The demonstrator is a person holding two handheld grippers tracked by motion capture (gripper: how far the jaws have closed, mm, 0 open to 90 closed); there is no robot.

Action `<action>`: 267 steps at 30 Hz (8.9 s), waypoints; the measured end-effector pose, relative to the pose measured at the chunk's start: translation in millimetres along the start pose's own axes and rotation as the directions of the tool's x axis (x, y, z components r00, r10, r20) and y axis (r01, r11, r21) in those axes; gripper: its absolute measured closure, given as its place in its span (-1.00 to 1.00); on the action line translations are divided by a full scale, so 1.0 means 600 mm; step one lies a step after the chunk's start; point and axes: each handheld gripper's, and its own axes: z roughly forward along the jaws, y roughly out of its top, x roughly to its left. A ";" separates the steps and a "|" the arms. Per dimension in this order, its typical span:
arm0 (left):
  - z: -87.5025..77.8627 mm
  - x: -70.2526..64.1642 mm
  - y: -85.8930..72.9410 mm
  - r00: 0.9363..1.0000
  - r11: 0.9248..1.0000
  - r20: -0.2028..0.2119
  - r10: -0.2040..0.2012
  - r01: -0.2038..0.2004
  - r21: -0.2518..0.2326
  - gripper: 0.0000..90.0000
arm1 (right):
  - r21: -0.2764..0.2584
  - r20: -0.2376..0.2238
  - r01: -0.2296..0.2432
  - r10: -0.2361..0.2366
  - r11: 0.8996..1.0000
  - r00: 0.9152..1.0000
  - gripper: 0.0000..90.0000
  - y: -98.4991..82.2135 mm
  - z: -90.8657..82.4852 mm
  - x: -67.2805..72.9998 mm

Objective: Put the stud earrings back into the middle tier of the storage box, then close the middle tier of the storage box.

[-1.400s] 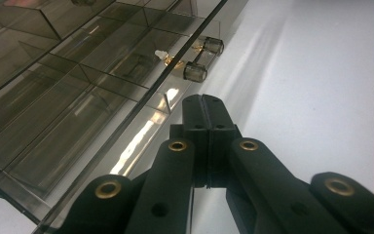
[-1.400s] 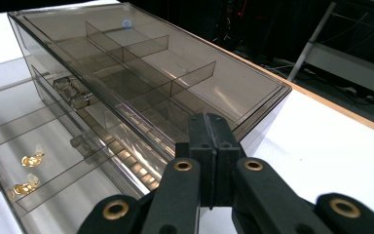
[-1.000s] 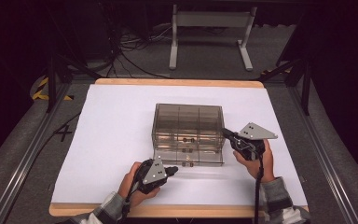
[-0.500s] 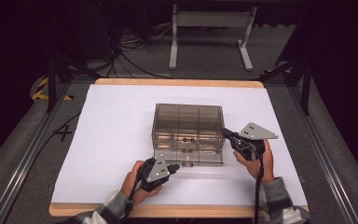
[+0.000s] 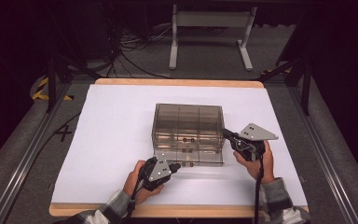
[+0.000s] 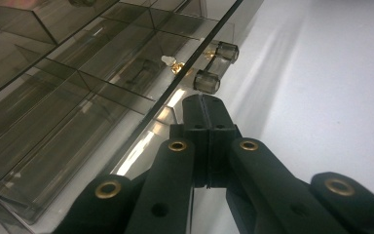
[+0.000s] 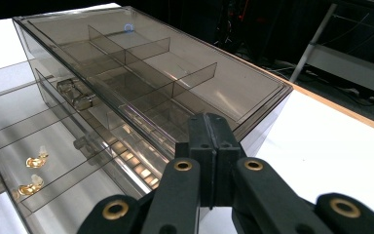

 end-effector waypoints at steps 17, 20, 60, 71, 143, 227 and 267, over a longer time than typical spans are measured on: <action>0.005 -0.001 0.004 1.000 1.000 -0.009 -0.003 0.003 -0.010 1.00 | -0.002 0.005 -0.002 0.002 1.000 1.000 1.00 -0.001 0.000 0.002; 0.005 -0.003 0.007 1.000 1.000 -0.019 0.003 -0.003 -0.015 1.00 | -0.006 0.003 -0.005 0.005 1.000 1.000 1.00 -0.002 -0.001 0.002; 0.013 0.007 0.016 0.999 1.000 -0.044 0.011 -0.012 -0.009 1.00 | -0.011 0.003 -0.003 0.003 1.000 1.000 1.00 -0.004 -0.003 0.005; 0.017 0.013 0.019 0.998 1.000 -0.057 -0.003 0.002 -0.022 0.99 | -0.011 0.002 -0.001 0.001 1.000 1.000 1.00 -0.004 -0.003 0.005; 0.058 0.058 0.034 0.988 1.000 -0.157 0.015 -0.011 0.027 0.99 | -0.013 0.006 0.003 -0.003 1.000 1.000 1.00 -0.004 -0.003 0.007; -0.059 0.073 -0.003 0.982 0.996 -0.180 0.062 -0.048 0.081 0.75 | 0.069 -0.008 0.206 -0.206 0.976 0.979 0.67 -0.022 -0.066 0.038; -0.193 0.124 -0.121 0.953 0.995 -0.300 -0.045 0.070 0.074 0.65 | 0.160 0.072 0.090 -0.103 0.983 0.992 0.51 -0.127 -0.118 -0.006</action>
